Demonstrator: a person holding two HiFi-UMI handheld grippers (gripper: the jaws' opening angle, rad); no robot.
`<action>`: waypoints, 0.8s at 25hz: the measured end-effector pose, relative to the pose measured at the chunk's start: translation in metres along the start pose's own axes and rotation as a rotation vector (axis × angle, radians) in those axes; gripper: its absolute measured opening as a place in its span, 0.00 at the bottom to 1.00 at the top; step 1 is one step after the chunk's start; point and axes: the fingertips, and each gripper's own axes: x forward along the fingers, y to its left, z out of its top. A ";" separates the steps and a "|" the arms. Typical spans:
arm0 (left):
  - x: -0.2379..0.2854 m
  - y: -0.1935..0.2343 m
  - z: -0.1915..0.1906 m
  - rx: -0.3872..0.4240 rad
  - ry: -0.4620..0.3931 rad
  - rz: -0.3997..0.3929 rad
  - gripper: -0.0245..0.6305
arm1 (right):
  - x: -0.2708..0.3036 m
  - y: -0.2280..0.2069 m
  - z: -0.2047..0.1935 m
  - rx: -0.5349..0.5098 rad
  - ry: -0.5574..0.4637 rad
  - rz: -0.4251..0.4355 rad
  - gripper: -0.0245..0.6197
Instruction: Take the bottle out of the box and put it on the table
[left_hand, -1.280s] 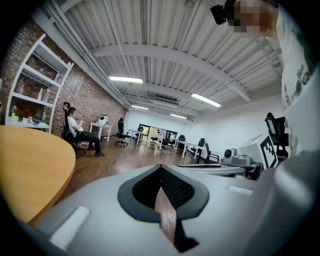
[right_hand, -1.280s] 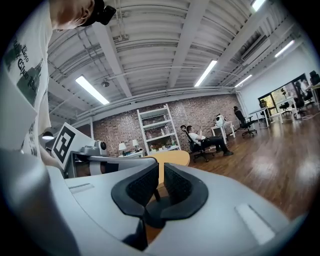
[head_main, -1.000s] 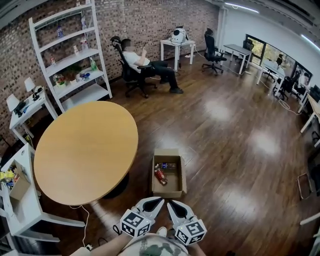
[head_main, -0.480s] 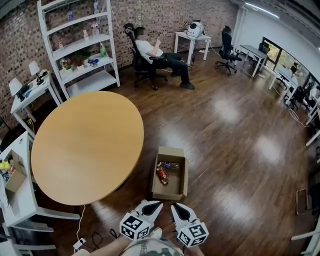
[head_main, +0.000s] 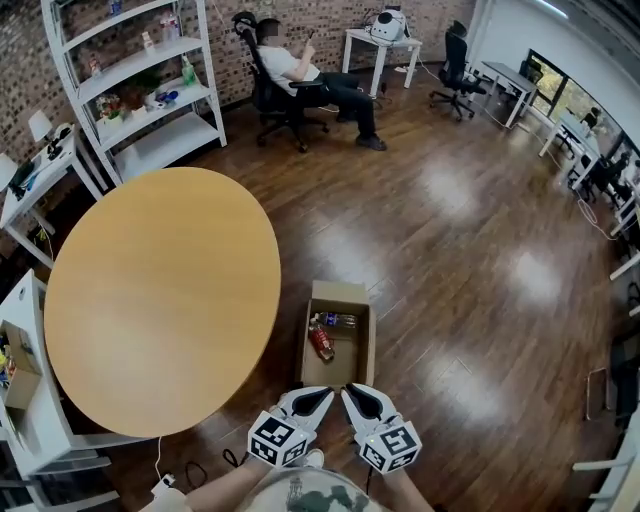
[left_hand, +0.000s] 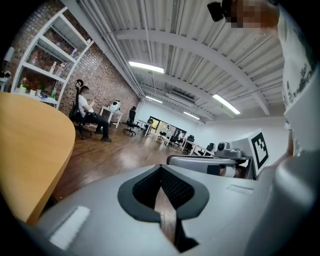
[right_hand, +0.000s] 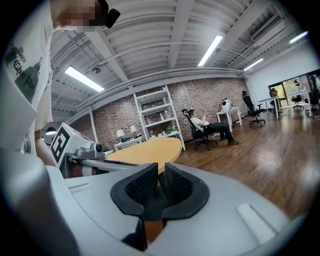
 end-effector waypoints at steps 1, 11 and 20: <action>0.008 0.009 0.001 0.000 0.007 0.002 0.04 | 0.009 -0.007 0.002 -0.003 0.007 -0.006 0.10; 0.057 0.063 0.019 -0.082 0.000 0.001 0.04 | 0.070 -0.053 0.017 0.038 0.046 -0.072 0.10; 0.085 0.093 0.006 -0.165 0.002 -0.036 0.04 | 0.115 -0.098 0.002 0.043 0.125 -0.113 0.10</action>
